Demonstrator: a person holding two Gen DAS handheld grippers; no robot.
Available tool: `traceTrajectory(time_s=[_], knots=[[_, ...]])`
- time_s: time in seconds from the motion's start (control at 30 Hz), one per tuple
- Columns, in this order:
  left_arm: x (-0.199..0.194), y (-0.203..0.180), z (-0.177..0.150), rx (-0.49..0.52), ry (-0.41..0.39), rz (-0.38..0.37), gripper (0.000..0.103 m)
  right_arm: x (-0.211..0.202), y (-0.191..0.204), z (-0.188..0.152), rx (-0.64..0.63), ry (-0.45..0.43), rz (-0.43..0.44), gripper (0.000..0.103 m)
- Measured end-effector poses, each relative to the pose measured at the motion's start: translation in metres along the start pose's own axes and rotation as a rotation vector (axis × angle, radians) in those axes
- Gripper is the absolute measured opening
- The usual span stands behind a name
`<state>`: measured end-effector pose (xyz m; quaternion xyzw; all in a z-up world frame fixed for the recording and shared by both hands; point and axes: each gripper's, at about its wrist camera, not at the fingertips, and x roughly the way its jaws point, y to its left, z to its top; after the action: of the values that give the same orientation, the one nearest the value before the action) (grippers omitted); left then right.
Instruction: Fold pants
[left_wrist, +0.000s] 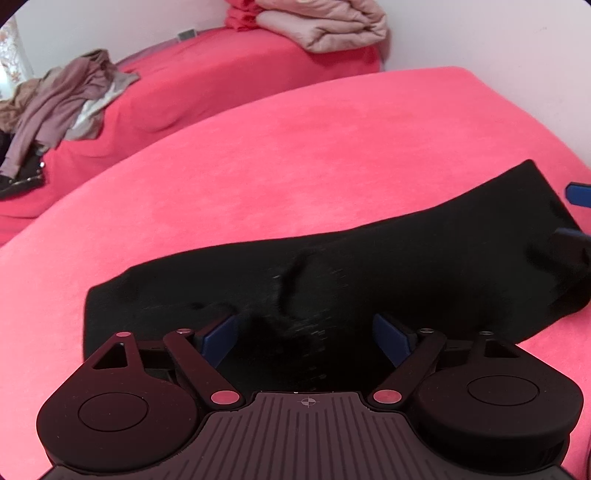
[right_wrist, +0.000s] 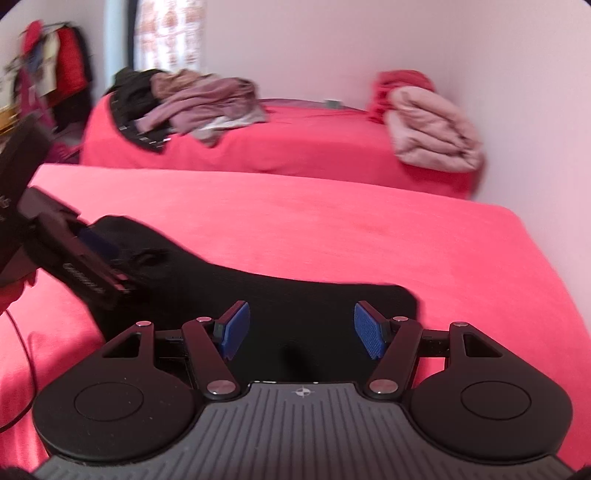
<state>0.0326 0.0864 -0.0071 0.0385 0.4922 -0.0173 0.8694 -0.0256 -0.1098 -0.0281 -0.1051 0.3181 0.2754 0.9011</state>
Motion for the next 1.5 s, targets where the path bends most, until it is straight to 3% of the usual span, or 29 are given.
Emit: traceTrajectory(time_s=[0.3, 0.4, 0.5, 0.63, 0.7, 0.87, 0.97, 1.17, 1.33, 1.43, 1.47, 1.5], knots=[[-0.020, 0.052, -0.021, -0.154, 0.000, 0.028, 0.103, 0.023, 0.054, 0.014, -0.091, 0.037, 0.143, 0.066], [-0.030, 0.075, -0.038, -0.226, 0.003, 0.119, 0.103, 0.033, 0.077, 0.020, -0.135, 0.052, 0.211, 0.065], [-0.031, 0.102, -0.057, -0.327, 0.042, 0.128, 0.103, 0.049, 0.097, 0.022, -0.179, 0.073, 0.240, 0.065], [-0.024, 0.133, -0.073, -0.502, 0.066, 0.078, 0.103, 0.066, 0.115, 0.021, -0.206, 0.099, 0.279, 0.064], [-0.020, 0.146, -0.078, -0.611, 0.051, -0.001, 0.103, 0.077, 0.118, 0.019, -0.214, 0.121, 0.254, 0.060], [-0.001, 0.173, -0.092, -0.881, 0.043, -0.161, 0.103, 0.078, 0.104, 0.023, -0.103, 0.110, 0.202, 0.060], [0.003, 0.181, -0.097, -0.977, 0.013, -0.204, 0.103, 0.075, 0.106, 0.021, -0.128, 0.108, 0.204, 0.060], [0.006, 0.174, -0.084, -0.977, 0.001, -0.188, 0.103, 0.066, 0.110, 0.016, -0.134, 0.098, 0.198, 0.065], [0.002, 0.167, -0.073, -0.919, 0.023, -0.084, 0.103, 0.064, 0.108, 0.015, -0.140, 0.096, 0.189, 0.065], [-0.005, 0.167, -0.073, -0.902, 0.021, -0.067, 0.091, 0.058, 0.108, 0.016, -0.145, 0.068, 0.173, 0.065], [-0.008, 0.168, -0.073, -0.906, 0.013, -0.068, 0.080, 0.056, 0.109, 0.015, -0.151, 0.061, 0.175, 0.065], [-0.012, 0.168, -0.073, -0.901, -0.002, -0.067, 0.078, 0.056, 0.110, 0.014, -0.161, 0.067, 0.185, 0.065]])
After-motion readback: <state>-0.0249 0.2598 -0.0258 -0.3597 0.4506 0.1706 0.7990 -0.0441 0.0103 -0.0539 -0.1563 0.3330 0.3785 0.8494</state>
